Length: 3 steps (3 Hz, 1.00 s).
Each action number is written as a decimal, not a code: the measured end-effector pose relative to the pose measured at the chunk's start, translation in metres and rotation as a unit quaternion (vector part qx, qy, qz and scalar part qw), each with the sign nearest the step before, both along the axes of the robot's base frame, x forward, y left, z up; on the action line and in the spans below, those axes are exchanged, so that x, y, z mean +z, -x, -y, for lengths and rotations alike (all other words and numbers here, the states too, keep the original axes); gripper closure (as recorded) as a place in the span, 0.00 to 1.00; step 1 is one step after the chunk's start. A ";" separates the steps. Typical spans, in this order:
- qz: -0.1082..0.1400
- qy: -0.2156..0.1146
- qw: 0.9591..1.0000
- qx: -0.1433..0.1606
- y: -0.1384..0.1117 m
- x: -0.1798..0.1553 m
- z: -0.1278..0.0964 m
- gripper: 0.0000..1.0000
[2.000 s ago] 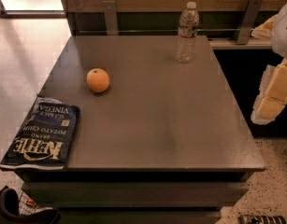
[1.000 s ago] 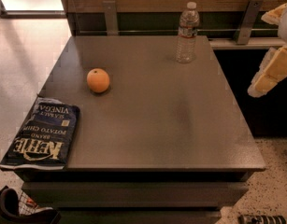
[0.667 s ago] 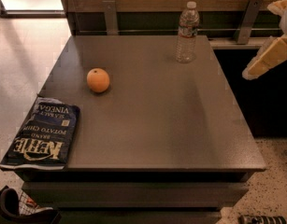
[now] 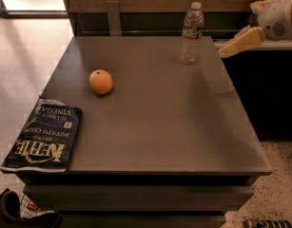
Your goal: Move water bottle near blue chip bag
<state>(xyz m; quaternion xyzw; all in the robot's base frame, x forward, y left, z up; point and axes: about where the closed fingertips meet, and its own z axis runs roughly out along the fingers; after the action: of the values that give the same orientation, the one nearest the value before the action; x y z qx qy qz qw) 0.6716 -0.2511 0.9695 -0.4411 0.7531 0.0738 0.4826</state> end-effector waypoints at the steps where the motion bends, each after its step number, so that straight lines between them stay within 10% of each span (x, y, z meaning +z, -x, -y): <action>1: -0.002 -0.082 0.997 0.014 -0.044 -0.020 -0.015 0.00; 3: 0.008 -0.125 0.992 0.013 -0.060 -0.027 -0.025 0.00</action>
Offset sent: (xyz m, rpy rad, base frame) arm 0.0310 0.0127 -0.0118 0.1195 0.0001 0.0214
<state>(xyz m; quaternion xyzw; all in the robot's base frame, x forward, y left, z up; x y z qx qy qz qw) 0.7319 -0.2266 0.9427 -0.3879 0.7281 0.1706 0.5388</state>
